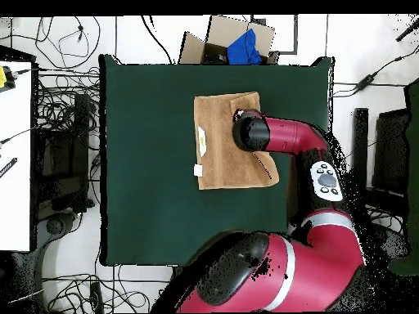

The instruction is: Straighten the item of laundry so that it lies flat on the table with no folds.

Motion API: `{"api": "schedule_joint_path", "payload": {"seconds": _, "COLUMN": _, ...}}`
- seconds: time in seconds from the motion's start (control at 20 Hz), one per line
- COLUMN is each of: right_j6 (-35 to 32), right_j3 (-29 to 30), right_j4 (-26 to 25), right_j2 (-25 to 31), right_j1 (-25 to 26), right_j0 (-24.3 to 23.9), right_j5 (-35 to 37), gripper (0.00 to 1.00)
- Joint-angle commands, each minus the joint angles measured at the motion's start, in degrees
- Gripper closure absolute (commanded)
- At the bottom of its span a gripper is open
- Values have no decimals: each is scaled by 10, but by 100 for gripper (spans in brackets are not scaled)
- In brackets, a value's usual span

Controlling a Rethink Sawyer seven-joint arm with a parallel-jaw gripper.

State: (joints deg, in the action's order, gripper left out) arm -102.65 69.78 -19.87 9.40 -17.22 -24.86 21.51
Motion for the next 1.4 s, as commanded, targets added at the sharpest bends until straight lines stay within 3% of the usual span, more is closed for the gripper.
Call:
{"api": "schedule_joint_path", "payload": {"seconds": 0.05, "right_j6": -144, "right_j3": 62, "right_j4": 37, "right_j2": -17, "right_j1": -1, "right_j0": 41, "right_j5": -20, "gripper": 0}}
{"api": "schedule_joint_path", "payload": {"seconds": 0.4, "right_j6": -145, "right_j3": 80, "right_j4": 52, "right_j2": -40, "right_j1": -29, "right_j0": 58, "right_j5": -16, "gripper": 0}}
{"api": "schedule_joint_path", "payload": {"seconds": 1.15, "right_j6": -85, "right_j3": 47, "right_j4": 38, "right_j2": -37, "right_j1": -15, "right_j0": 38, "right_j5": -39, "gripper": 0}}
{"api": "schedule_joint_path", "payload": {"seconds": 1.2, "right_j6": -81, "right_j3": 49, "right_j4": 35, "right_j2": -34, "right_j1": -14, "right_j0": 34, "right_j5": -47, "gripper": 100}}
{"api": "schedule_joint_path", "payload": {"seconds": 1.4, "right_j6": -81, "right_j3": 53, "right_j4": 33, "right_j2": -31, "right_j1": -14, "right_j0": 32, "right_j5": -56, "gripper": 100}}
